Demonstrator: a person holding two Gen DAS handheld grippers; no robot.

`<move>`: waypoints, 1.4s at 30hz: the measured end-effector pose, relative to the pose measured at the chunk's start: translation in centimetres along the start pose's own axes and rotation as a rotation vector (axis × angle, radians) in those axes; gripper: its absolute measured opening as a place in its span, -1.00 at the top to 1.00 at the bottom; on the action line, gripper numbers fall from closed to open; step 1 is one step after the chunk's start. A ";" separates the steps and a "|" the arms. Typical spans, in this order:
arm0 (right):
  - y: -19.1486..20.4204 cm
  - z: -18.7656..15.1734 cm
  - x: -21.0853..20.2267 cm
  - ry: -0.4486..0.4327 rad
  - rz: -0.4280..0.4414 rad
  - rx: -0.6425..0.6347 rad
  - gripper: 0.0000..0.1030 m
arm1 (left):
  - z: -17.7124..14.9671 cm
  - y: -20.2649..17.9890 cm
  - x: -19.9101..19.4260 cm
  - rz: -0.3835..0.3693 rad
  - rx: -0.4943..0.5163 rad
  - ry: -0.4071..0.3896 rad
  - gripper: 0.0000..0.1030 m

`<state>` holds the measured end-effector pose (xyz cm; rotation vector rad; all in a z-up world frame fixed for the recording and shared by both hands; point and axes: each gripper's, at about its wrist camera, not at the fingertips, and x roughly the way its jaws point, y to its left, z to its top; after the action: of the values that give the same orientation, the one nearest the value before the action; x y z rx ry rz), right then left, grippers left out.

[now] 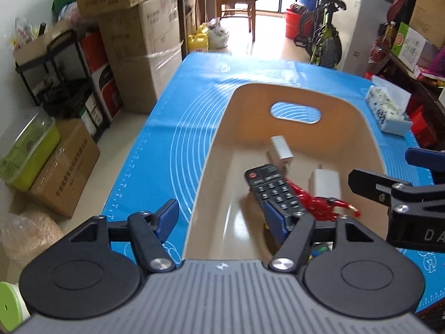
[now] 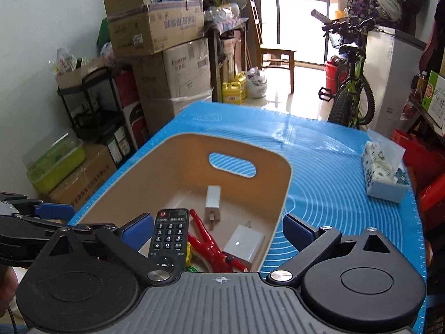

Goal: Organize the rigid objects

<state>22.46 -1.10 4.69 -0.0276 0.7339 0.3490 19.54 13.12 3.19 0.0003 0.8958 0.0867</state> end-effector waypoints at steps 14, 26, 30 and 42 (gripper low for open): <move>-3.4 -1.2 -8.5 -0.064 -0.064 0.046 -0.95 | -2.1 -4.2 -6.4 -0.004 0.006 -0.066 -0.34; -5.7 -5.2 -15.1 -0.082 -0.096 0.048 -0.95 | -4.7 -7.8 -10.4 -0.033 0.021 -0.090 -0.34; -6.3 -7.2 -16.5 -0.081 -0.111 0.060 -0.95 | -5.9 -8.9 -11.1 -0.039 0.019 -0.099 -0.34; -7.5 -13.0 -19.1 -0.076 -0.130 0.113 -0.95 | -9.6 -10.6 -12.5 -0.006 0.016 -0.132 -0.34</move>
<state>3.25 -15.84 6.86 0.0443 0.6720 0.1837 5.07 1.29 6.51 0.0178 0.7647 0.0733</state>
